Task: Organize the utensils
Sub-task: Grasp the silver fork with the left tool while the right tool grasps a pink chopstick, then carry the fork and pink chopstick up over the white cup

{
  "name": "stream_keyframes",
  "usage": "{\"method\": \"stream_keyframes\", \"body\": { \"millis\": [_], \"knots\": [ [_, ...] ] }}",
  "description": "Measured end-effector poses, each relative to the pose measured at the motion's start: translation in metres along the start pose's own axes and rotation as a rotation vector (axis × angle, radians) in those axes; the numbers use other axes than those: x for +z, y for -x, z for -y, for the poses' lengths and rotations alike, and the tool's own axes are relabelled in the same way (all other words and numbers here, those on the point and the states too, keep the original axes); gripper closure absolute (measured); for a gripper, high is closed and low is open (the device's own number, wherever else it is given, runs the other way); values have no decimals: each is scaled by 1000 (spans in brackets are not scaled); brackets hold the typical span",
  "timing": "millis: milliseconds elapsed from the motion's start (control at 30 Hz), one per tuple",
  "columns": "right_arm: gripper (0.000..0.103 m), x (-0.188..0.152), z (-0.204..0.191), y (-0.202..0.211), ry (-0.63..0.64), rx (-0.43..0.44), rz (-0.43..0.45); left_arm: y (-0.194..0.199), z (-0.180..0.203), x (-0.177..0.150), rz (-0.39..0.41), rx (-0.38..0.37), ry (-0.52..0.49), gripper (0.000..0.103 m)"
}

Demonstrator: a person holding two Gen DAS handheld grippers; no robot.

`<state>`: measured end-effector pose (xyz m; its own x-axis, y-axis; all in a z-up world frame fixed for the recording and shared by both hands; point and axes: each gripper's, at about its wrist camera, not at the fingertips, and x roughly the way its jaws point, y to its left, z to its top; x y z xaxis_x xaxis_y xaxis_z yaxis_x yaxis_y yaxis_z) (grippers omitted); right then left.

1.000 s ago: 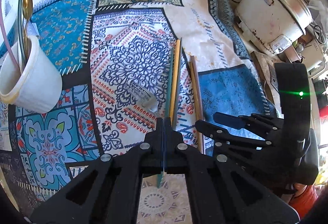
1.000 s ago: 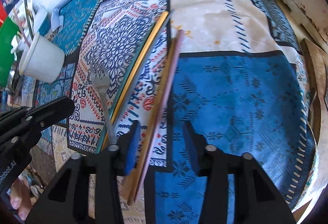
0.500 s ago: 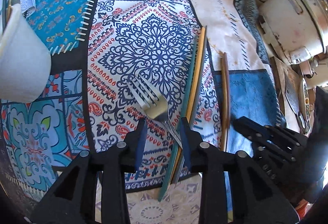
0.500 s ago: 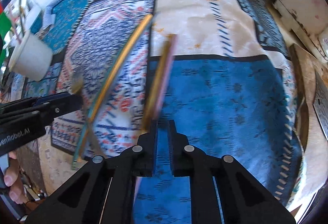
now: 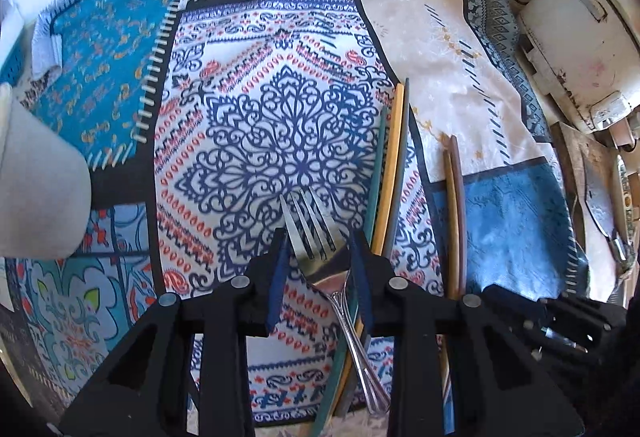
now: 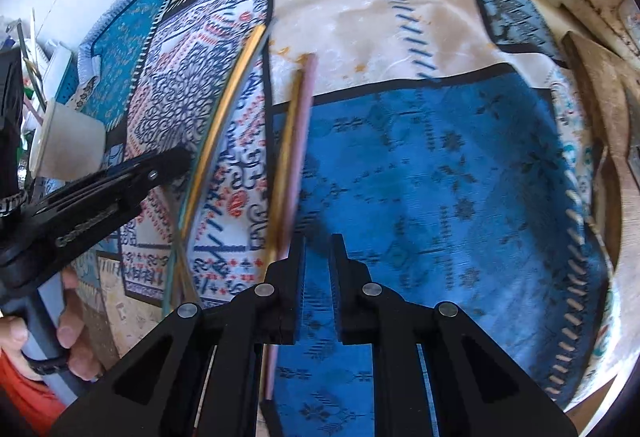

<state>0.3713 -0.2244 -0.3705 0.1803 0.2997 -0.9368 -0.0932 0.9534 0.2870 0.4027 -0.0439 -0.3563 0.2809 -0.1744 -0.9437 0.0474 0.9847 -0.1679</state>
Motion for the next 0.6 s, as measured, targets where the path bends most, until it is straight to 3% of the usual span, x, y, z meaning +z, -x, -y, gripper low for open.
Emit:
{"method": "stream_keyframes", "body": {
  "millis": [300,600],
  "knots": [
    [89,2,-4,4,2,-12,18,9,-9,-2,14,-30,-14,79],
    [91,22,-28,-9,36,-124,79,55,-19,-15,112,-54,-17,79]
  ]
}}
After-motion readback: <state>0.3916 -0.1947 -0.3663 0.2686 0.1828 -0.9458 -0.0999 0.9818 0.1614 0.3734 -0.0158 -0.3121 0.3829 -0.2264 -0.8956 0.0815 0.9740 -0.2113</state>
